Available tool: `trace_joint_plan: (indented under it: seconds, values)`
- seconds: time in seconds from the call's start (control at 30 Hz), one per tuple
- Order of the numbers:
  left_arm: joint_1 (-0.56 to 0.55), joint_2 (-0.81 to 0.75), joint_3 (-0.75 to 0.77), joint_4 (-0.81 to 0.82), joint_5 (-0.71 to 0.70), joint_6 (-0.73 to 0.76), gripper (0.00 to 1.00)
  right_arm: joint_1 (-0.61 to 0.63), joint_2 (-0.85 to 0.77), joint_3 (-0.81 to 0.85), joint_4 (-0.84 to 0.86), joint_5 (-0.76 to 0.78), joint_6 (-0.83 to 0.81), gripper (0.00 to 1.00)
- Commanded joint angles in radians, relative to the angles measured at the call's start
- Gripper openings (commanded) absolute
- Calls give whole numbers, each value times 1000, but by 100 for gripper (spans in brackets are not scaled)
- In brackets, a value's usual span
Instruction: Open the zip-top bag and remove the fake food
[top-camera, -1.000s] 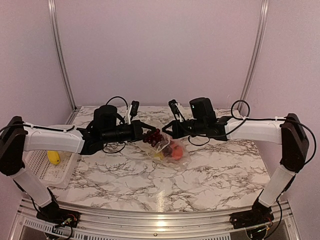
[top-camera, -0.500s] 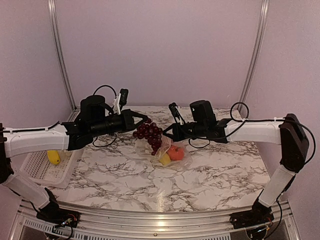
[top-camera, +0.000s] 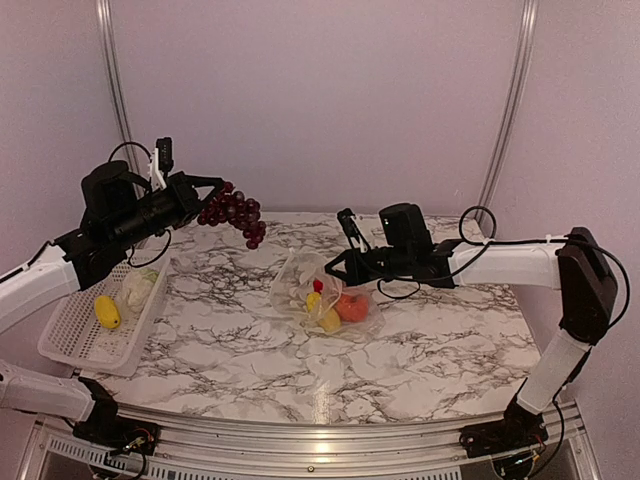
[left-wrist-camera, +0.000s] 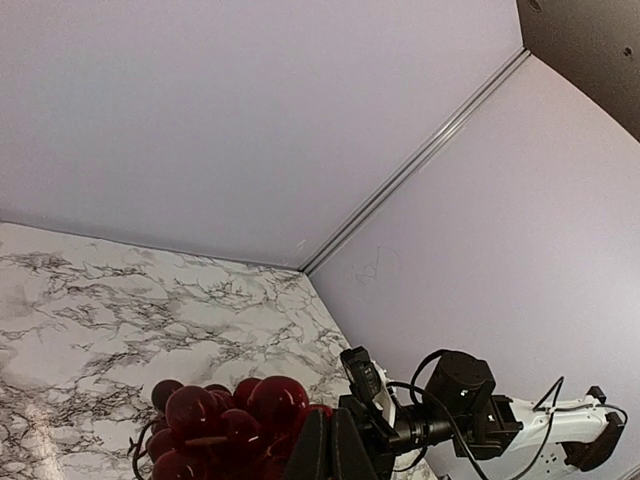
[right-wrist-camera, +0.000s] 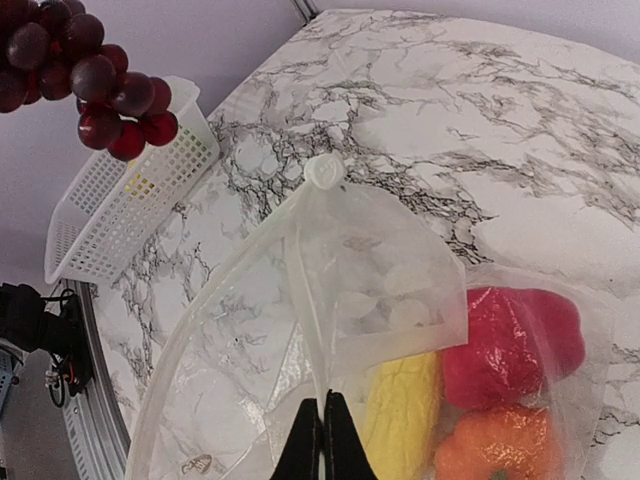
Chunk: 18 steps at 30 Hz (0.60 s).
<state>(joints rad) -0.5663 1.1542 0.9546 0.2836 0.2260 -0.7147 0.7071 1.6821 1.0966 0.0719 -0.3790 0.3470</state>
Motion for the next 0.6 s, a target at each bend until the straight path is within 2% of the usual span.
trace_joint_plan:
  seconds: [0.0,0.2,0.33,0.57]
  values:
    - [83,-132,-4,-166,-125,-3,0,-8,10,17,3,-9,-1,0]
    - [237,-310,-43,-433,-360,-30,0,-8,11,16,1,-9,-4,0]
    - [295,-388,-61,-605,-487,-55,0,-8,15,18,3,-12,-5,0]
    - [374,-472,-109,-771,-649,-83,0,-9,18,25,-3,-15,-9,0]
